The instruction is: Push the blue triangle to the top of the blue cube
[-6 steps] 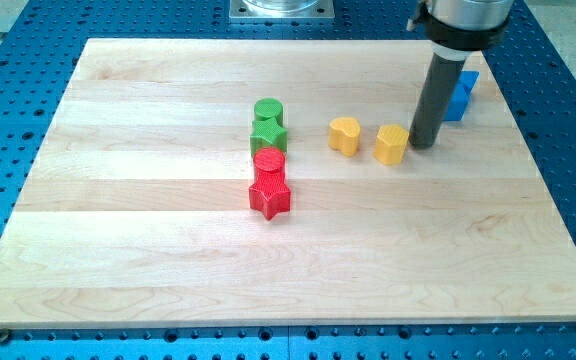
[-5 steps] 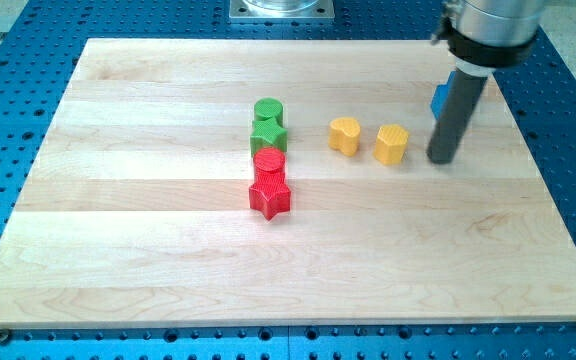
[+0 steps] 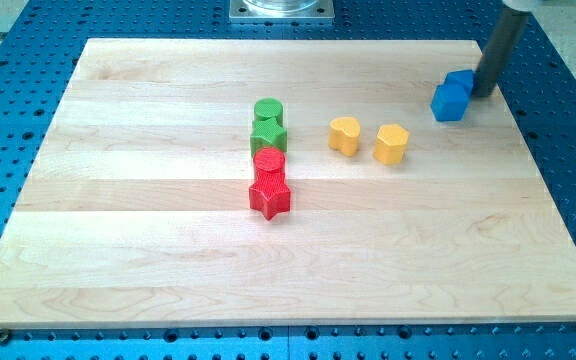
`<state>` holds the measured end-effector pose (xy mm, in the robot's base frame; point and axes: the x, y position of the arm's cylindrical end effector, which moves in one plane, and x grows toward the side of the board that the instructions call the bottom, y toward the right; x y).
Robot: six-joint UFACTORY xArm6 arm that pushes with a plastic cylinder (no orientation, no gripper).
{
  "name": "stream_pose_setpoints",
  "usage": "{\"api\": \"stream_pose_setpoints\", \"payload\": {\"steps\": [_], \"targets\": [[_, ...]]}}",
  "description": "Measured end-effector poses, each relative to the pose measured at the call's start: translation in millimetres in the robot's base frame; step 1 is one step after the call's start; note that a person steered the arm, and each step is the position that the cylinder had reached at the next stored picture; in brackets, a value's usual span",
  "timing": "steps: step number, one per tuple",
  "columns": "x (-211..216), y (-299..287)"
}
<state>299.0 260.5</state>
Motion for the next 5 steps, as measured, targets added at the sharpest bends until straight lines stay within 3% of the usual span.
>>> {"api": "stream_pose_setpoints", "payload": {"steps": [4,5], "targets": [[-9.2,-17.8],[1.2,-51.9]]}}
